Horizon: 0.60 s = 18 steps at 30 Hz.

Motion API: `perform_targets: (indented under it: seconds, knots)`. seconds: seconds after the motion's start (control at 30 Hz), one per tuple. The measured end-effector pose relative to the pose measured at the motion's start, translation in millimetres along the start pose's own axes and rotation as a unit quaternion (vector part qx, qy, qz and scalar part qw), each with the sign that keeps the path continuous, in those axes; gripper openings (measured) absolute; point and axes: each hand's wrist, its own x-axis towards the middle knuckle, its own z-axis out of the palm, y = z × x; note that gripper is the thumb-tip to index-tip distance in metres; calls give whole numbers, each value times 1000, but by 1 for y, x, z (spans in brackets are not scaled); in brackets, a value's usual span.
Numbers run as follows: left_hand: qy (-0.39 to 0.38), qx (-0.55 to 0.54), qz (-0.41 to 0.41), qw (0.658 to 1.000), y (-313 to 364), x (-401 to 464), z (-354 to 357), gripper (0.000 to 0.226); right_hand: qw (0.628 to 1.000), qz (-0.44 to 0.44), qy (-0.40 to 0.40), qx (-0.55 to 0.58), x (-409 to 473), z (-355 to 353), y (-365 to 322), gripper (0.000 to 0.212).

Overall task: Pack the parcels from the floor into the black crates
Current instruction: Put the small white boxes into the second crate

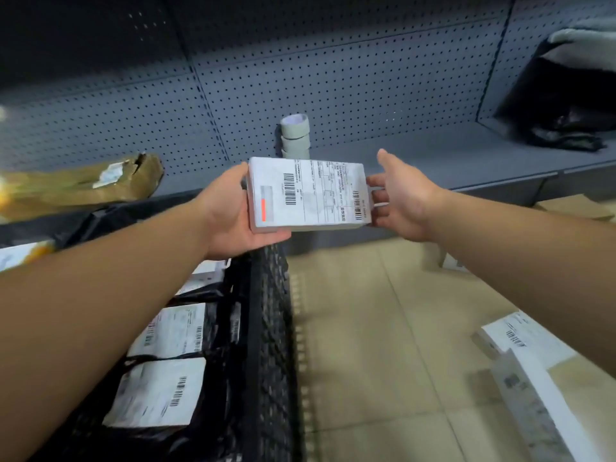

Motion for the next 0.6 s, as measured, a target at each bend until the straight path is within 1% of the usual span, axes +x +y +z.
perform_targets:
  seconds: [0.07,0.13,0.33,0.43,0.53,0.6]
  knots:
    - [-3,21,5,1000,6,-9,-25,59,1000,-4,-19,-1,-1,23,3,62]
    - [15,24,3,1000,10,-18,-49,54,999,-4,-40,2,-3,44,5,62]
    - [108,-32,10,994,12,-44,-117,40,994,-4,-107,9,-15,108,4,63]
    - [142,-41,9,989,8,-52,-143,42,992,-6,-126,14,-20,136,3,59]
    - [202,-61,12,977,4,-55,-163,41,989,2,-143,23,-25,163,4,55]
    - [247,-51,8,968,0,-56,-175,35,986,2,-164,14,-25,182,9,49]
